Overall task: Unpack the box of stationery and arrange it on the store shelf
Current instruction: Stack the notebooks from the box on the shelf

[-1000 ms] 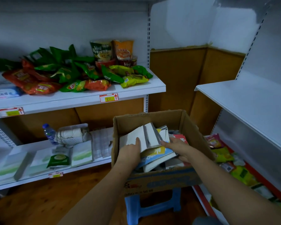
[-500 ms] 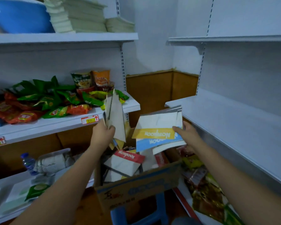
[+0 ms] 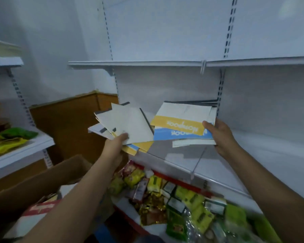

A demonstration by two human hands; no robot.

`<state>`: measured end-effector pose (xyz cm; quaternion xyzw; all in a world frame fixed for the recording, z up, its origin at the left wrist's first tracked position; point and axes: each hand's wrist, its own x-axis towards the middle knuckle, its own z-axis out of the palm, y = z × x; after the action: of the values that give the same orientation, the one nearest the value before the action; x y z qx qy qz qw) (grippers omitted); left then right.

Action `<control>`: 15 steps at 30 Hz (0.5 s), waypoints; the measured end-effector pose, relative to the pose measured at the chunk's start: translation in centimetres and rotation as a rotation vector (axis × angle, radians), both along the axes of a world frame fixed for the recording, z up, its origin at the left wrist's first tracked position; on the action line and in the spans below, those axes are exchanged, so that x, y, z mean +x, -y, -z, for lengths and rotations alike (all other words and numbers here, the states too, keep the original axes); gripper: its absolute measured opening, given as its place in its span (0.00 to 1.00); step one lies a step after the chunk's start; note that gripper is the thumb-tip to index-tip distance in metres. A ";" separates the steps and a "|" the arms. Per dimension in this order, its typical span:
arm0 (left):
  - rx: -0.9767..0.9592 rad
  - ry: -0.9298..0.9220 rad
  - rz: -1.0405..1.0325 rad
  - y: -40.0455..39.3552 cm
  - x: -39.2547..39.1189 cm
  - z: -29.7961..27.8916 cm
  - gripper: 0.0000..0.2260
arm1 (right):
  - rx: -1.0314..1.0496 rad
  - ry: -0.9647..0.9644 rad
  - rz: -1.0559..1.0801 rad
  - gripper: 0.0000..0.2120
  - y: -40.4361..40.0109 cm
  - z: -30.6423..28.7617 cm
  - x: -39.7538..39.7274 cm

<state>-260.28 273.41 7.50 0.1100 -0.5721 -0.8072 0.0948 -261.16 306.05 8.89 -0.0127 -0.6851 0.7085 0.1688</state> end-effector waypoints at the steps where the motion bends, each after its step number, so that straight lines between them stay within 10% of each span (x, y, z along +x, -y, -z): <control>1: 0.054 0.019 0.063 -2.4 -0.8 0.8 0.15 | -0.031 0.017 0.039 0.13 -2.5 0.4 0.7; 7: -0.054 0.182 0.271 -12.8 -4.3 5.3 0.16 | 0.152 0.197 0.277 0.17 -13.1 5.7 4.0; 15: -1.214 0.296 -0.163 -15.8 -7.3 6.7 0.48 | 1.240 0.241 0.647 0.33 -14.1 12.4 4.0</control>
<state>-267.60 289.24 0.76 0.1904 -0.9252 -0.3051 0.1215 -257.16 320.17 -3.54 -0.1952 -0.9379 0.0961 0.2700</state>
